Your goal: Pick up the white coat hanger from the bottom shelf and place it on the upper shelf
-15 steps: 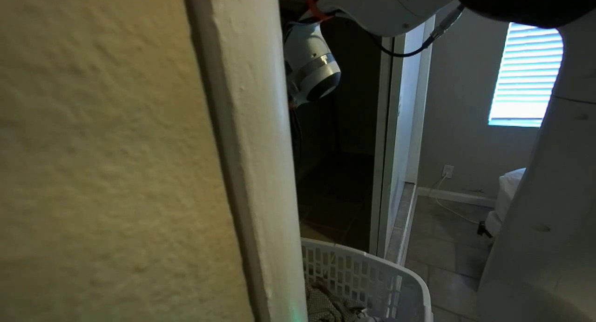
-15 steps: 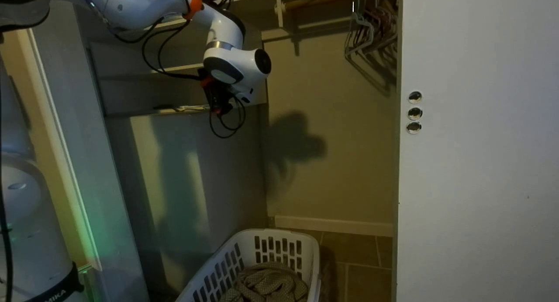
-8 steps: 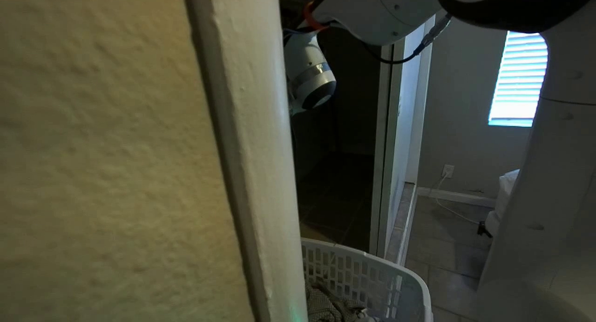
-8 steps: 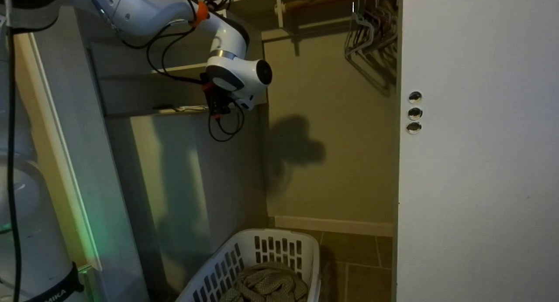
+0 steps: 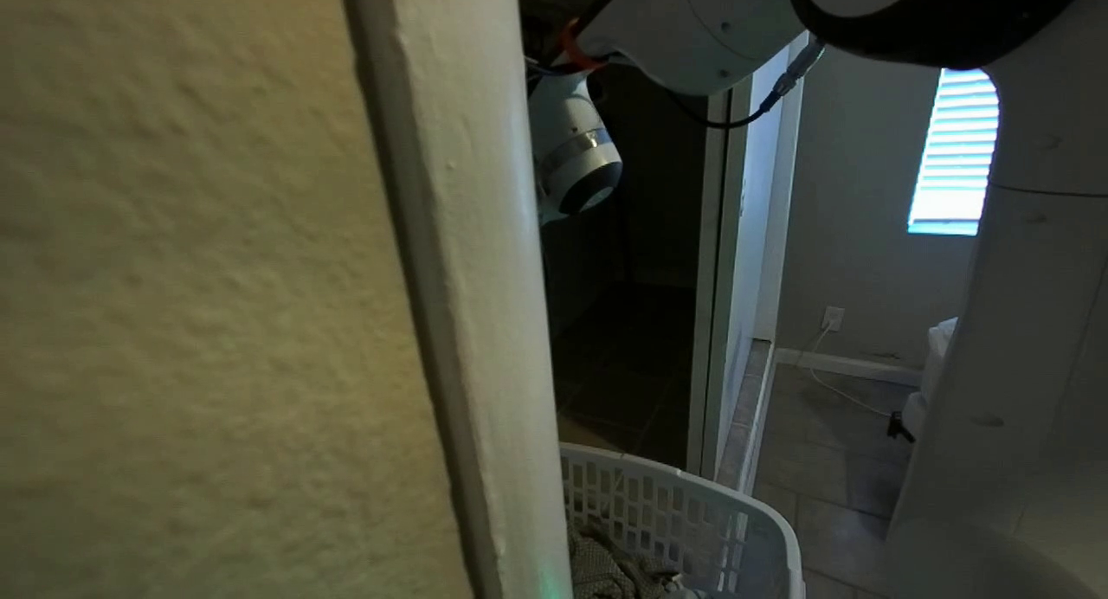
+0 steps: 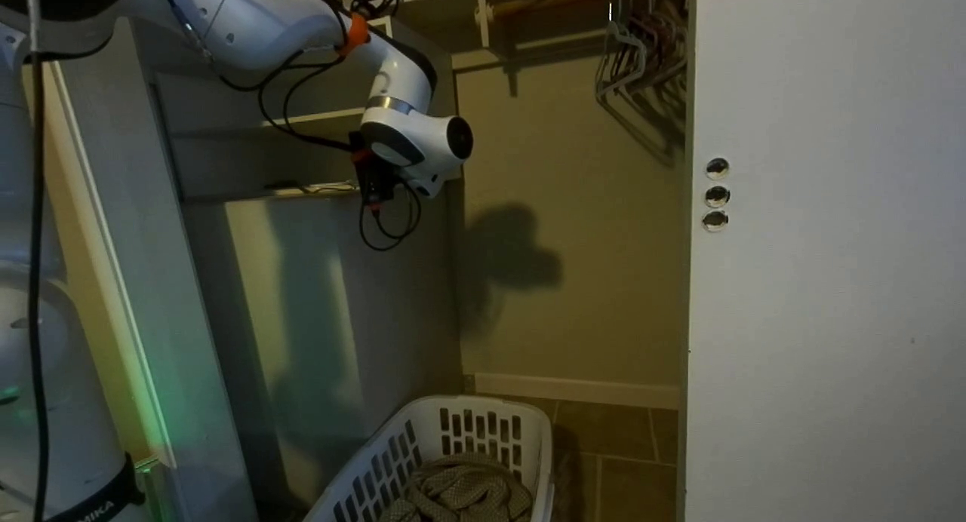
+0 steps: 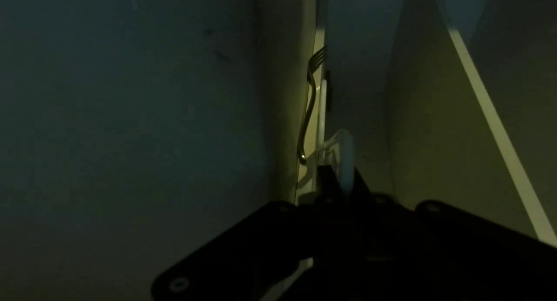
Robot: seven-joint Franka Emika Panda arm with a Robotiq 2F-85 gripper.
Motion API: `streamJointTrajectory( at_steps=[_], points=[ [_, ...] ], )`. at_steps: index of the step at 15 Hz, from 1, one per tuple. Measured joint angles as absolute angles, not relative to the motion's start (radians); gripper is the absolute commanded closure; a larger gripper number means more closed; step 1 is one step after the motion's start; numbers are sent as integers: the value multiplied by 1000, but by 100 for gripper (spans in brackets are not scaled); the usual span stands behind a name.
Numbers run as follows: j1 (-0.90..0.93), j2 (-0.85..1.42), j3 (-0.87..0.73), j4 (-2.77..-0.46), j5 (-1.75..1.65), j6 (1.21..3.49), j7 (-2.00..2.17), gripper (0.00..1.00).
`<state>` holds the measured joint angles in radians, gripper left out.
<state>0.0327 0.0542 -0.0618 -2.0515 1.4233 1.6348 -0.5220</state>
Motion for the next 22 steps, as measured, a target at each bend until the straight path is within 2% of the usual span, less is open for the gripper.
streamJointTrajectory(
  at_steps=[6,12,22],
  points=[
    [-20,52,-73,-2051,1445,1515,-530,98],
    [-115,39,-141,-2077,1418,1283,-593,98],
    [-214,42,-228,-2130,1215,1000,-702,98]
  ],
)
